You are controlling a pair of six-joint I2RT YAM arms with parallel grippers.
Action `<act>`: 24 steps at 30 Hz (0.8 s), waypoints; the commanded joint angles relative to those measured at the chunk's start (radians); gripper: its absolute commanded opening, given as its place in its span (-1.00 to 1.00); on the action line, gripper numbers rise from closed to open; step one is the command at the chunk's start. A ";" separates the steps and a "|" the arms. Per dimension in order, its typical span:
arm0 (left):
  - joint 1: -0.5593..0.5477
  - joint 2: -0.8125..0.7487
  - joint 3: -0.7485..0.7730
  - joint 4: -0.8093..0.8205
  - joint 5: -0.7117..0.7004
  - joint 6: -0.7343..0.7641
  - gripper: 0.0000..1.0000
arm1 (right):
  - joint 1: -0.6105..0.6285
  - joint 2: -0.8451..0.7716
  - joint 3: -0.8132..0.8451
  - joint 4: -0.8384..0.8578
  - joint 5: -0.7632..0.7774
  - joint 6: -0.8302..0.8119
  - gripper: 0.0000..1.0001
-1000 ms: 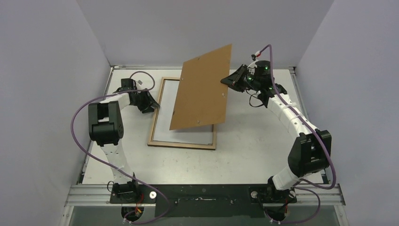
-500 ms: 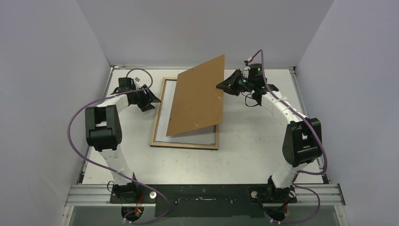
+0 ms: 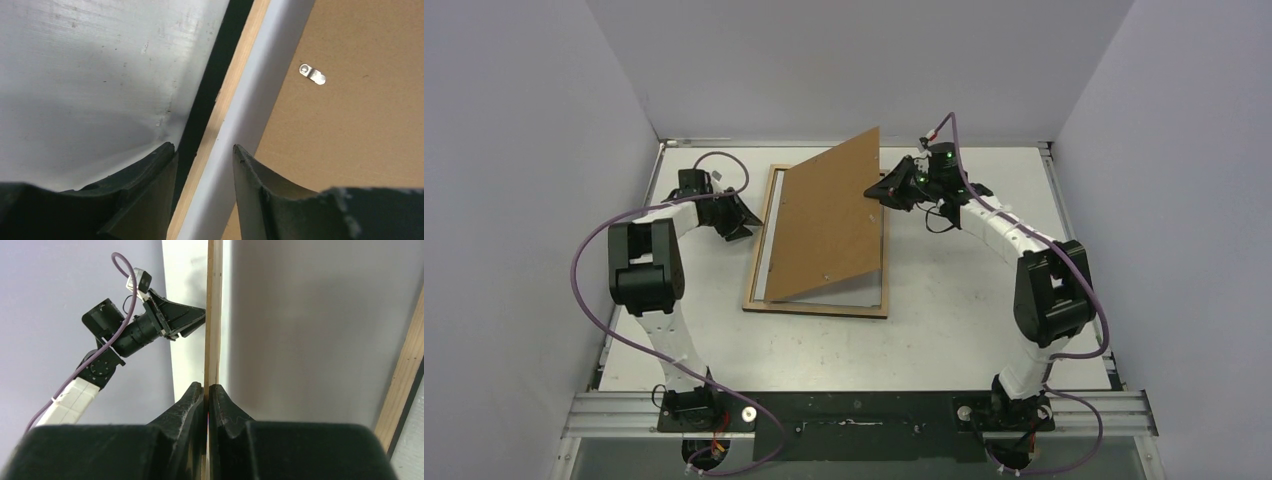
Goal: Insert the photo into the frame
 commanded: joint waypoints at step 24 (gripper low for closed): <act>0.003 0.043 0.041 -0.018 -0.007 0.059 -0.43 | 0.056 0.083 -0.015 0.214 0.033 0.021 -1.00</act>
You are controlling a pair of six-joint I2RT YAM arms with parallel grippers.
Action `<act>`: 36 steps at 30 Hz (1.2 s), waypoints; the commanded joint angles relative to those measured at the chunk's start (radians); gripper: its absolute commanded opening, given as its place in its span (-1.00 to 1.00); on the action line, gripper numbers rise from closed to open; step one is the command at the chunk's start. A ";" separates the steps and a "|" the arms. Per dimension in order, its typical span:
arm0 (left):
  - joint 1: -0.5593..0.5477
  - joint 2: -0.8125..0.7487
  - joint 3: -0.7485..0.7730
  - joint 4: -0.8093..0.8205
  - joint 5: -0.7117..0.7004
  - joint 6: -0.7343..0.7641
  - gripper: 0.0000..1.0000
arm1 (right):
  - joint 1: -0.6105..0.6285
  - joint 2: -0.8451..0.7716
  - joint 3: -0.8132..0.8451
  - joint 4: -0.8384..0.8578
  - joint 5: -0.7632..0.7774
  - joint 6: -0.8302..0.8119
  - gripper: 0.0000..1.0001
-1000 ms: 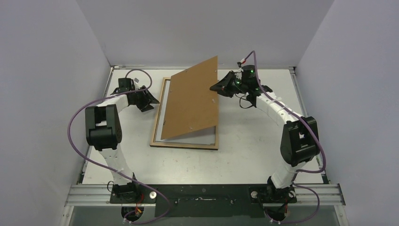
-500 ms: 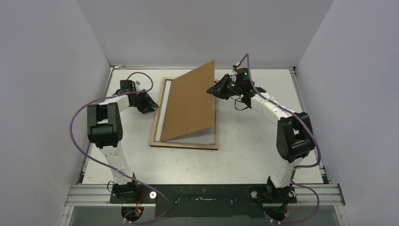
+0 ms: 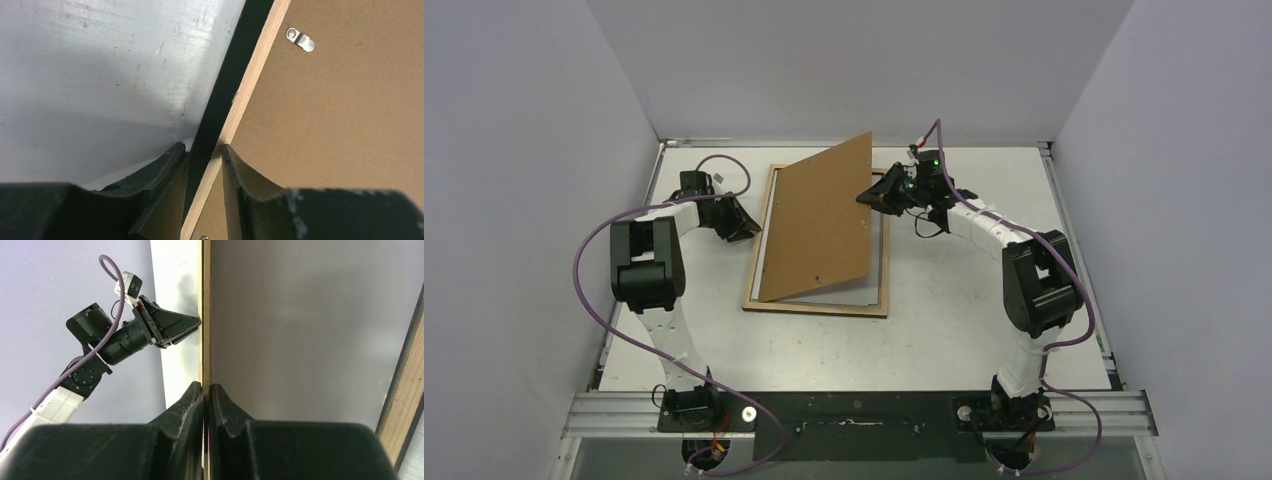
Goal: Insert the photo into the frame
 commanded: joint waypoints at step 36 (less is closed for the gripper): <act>0.006 0.016 0.029 0.010 0.071 0.010 -0.49 | 0.041 -0.003 -0.113 0.235 0.025 0.073 -0.77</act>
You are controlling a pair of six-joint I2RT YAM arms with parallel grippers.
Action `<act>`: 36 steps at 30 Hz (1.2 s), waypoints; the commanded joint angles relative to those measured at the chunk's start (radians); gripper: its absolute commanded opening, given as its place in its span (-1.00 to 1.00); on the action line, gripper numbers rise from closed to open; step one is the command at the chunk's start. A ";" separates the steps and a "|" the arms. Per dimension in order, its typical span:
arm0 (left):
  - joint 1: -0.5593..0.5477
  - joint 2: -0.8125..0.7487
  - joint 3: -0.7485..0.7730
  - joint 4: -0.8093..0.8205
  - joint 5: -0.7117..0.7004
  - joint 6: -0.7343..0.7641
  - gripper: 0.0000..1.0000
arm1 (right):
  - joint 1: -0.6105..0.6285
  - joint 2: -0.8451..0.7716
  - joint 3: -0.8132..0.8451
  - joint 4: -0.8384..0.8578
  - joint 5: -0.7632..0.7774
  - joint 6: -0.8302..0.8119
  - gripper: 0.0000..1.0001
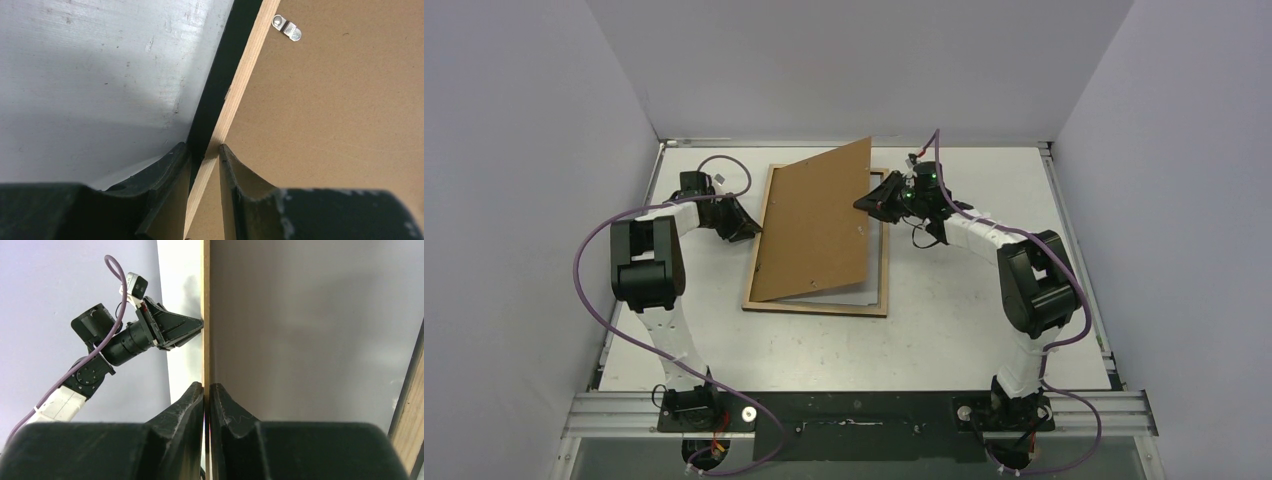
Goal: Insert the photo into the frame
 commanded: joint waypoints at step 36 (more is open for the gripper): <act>0.024 0.022 0.022 0.022 0.073 0.000 -0.49 | 0.018 0.056 0.154 -0.326 0.038 -0.154 0.14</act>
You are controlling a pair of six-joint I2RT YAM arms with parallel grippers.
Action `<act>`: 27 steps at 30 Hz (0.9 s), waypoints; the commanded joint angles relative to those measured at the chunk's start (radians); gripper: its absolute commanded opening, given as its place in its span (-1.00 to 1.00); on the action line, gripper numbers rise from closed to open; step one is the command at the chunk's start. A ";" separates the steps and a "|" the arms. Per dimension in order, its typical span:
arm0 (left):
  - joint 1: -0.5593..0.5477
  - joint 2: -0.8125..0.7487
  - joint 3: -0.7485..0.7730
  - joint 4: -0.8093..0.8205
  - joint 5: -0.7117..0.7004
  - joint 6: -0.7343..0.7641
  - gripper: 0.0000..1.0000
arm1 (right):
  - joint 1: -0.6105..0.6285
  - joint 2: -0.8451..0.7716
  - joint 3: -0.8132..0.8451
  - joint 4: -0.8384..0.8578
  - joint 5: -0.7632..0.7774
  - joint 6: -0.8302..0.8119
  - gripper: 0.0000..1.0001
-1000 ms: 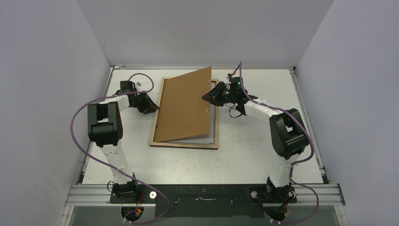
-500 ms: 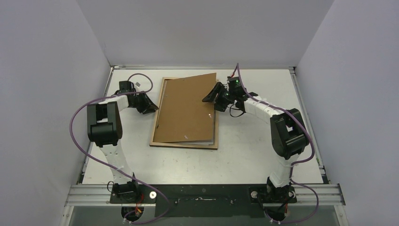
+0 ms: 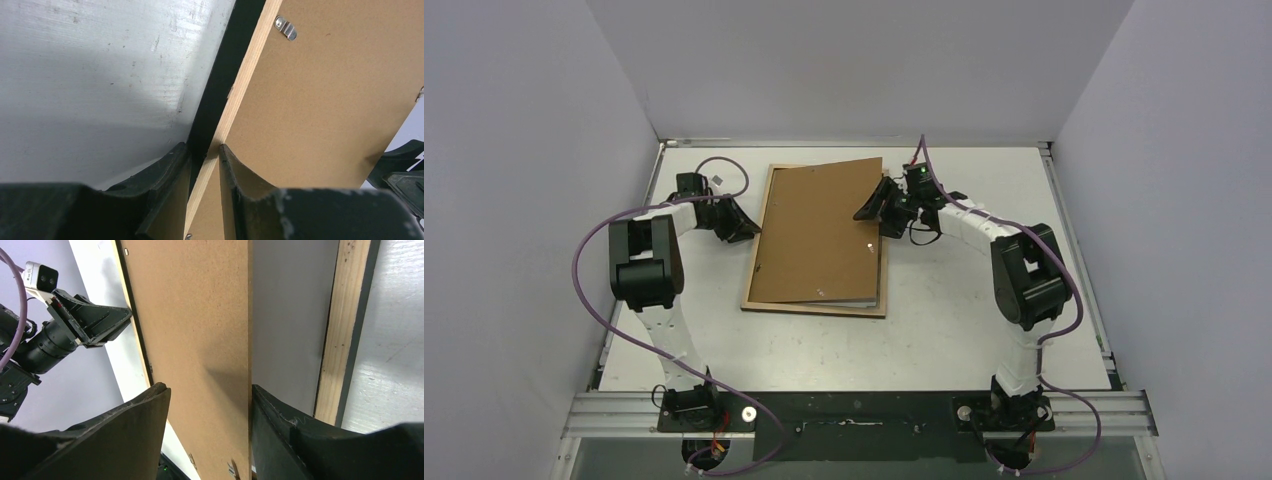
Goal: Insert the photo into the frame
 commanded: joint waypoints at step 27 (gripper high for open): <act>0.003 -0.004 0.026 0.011 0.010 -0.003 -0.48 | 0.013 0.073 0.233 -0.302 0.019 -0.194 0.46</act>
